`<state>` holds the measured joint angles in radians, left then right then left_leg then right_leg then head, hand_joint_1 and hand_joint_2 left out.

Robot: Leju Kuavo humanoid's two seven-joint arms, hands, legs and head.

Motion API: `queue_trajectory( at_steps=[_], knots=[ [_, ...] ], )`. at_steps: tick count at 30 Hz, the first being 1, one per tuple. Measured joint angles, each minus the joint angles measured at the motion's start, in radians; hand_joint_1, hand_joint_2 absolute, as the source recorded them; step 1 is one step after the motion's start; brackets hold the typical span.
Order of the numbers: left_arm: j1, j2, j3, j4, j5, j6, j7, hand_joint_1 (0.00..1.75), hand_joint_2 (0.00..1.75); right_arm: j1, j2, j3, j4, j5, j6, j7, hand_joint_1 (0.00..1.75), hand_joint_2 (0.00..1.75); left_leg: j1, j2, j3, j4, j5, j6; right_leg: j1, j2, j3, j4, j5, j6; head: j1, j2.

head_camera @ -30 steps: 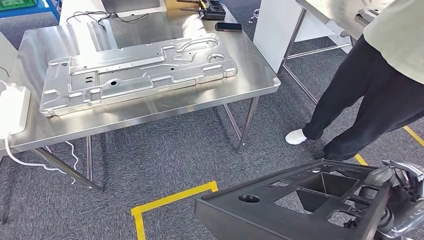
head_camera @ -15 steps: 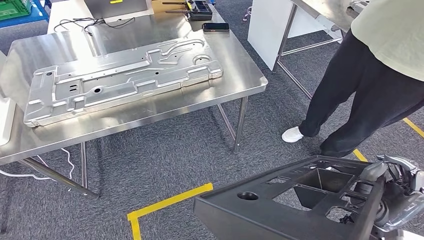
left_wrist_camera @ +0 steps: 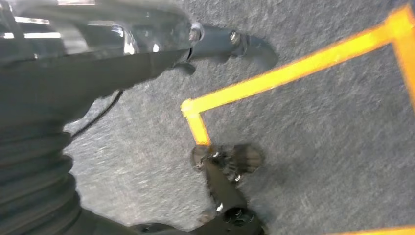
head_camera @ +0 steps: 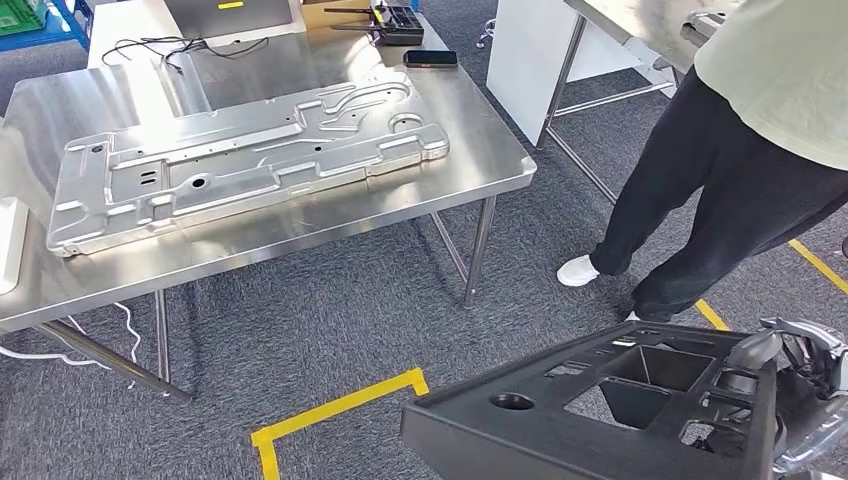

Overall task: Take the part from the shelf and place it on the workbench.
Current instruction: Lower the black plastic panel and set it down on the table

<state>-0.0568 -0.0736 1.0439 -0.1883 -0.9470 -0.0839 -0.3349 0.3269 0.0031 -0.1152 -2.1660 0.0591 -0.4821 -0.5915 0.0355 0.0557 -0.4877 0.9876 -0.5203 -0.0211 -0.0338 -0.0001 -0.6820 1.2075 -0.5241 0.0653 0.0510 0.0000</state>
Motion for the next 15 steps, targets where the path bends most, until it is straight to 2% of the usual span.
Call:
queue_trajectory(
  at_steps=[1,2,3,4,6,7,8,9,10,12,13,14,15],
  knots=[
    [0.000,0.000,0.000,0.000,0.000,0.000,0.000,0.00,1.75,0.000,0.000,0.000,0.000,0.000,0.000,0.000,1.75,1.75,0.001,0.005,0.007,0.001,-0.006,-0.006,-0.001,-0.016,0.034,-0.070,0.034,0.001,0.004,0.000],
    [0.000,0.000,0.000,0.000,-0.001,0.000,0.000,0.00,1.75,-0.001,0.000,0.000,0.001,0.001,0.001,0.000,1.75,1.75,-0.001,0.009,0.013,0.003,-0.012,-0.013,0.001,-0.035,0.065,-0.131,0.057,0.001,0.010,0.000],
    [0.000,0.001,0.000,-0.001,-0.001,0.000,0.000,0.00,1.75,-0.002,0.000,0.000,0.001,0.001,0.001,0.000,1.75,1.75,-0.004,0.013,0.018,0.004,-0.017,-0.019,0.004,-0.050,0.084,-0.171,0.066,-0.004,0.014,0.000],
    [0.000,0.002,0.001,-0.001,-0.001,0.000,0.000,0.00,1.75,-0.002,0.000,0.000,0.002,0.001,0.001,0.000,1.75,1.75,-0.008,0.018,0.023,0.001,-0.020,-0.024,0.006,-0.060,0.092,-0.186,0.063,-0.009,0.012,0.000],
    [-0.001,0.002,0.001,-0.001,-0.002,0.000,0.000,0.00,1.75,-0.001,0.000,-0.001,0.002,0.002,0.001,-0.001,1.75,1.75,-0.010,0.031,0.035,-0.008,-0.023,-0.032,0.008,-0.048,0.093,-0.189,0.060,-0.027,0.003,0.000],
    [-0.001,0.002,0.001,-0.001,-0.002,0.000,0.000,0.00,1.75,0.000,0.000,-0.001,0.002,0.002,0.001,-0.002,1.75,1.75,-0.009,0.027,0.039,-0.004,-0.029,-0.036,0.006,-0.041,0.095,-0.191,0.060,-0.035,-0.005,0.000],
    [-0.002,0.001,0.001,-0.001,-0.002,0.000,0.000,0.00,1.75,-0.001,0.000,-0.001,0.002,0.002,0.001,-0.002,1.75,1.75,-0.007,0.014,0.035,0.016,-0.044,-0.038,0.003,-0.033,0.098,-0.194,0.060,-0.045,-0.011,0.000],
    [-0.003,0.001,0.001,-0.001,-0.002,0.000,0.000,0.00,1.75,-0.001,0.000,-0.001,0.002,0.003,0.001,-0.002,1.75,1.75,-0.007,-0.006,0.021,0.058,-0.071,-0.039,0.000,-0.026,0.100,-0.196,0.062,-0.054,-0.019,0.000],
    [-0.003,0.001,0.001,-0.001,-0.002,0.000,0.000,0.00,1.75,-0.002,0.000,-0.001,0.002,0.003,0.002,-0.002,1.75,1.75,-0.008,-0.029,-0.007,0.122,-0.105,-0.038,0.000,-0.019,0.101,-0.197,0.062,-0.061,-0.027,0.000],
    [0.000,0.001,0.001,-0.001,-0.002,0.000,0.000,0.00,1.75,-0.002,0.000,-0.001,0.002,0.003,0.002,-0.002,1.75,1.75,-0.010,-0.051,-0.078,0.263,-0.166,-0.036,0.003,-0.002,0.100,-0.197,0.063,-0.068,-0.035,0.000],
    [0.002,0.001,0.001,-0.001,-0.002,0.000,0.000,0.00,1.75,-0.002,0.000,-0.001,0.002,0.003,0.002,-0.001,1.75,1.75,-0.010,-0.053,-0.102,0.304,-0.173,-0.035,0.003,0.007,0.100,-0.197,0.063,-0.069,-0.037,0.000],
    [0.003,0.001,0.001,0.000,-0.002,0.000,0.000,0.00,1.75,-0.002,0.000,-0.001,0.002,0.003,0.002,-0.001,1.75,1.75,-0.009,-0.054,-0.109,0.306,-0.158,-0.035,0.003,0.017,0.100,-0.197,0.064,-0.068,-0.037,0.000],
    [0.003,0.001,0.001,0.000,-0.002,0.000,0.000,0.00,1.75,-0.002,0.000,-0.001,0.002,0.003,0.002,-0.001,1.75,1.75,-0.007,-0.055,-0.097,0.267,-0.124,-0.034,0.002,0.026,0.101,-0.196,0.064,-0.067,-0.038,0.000]
  ],
)
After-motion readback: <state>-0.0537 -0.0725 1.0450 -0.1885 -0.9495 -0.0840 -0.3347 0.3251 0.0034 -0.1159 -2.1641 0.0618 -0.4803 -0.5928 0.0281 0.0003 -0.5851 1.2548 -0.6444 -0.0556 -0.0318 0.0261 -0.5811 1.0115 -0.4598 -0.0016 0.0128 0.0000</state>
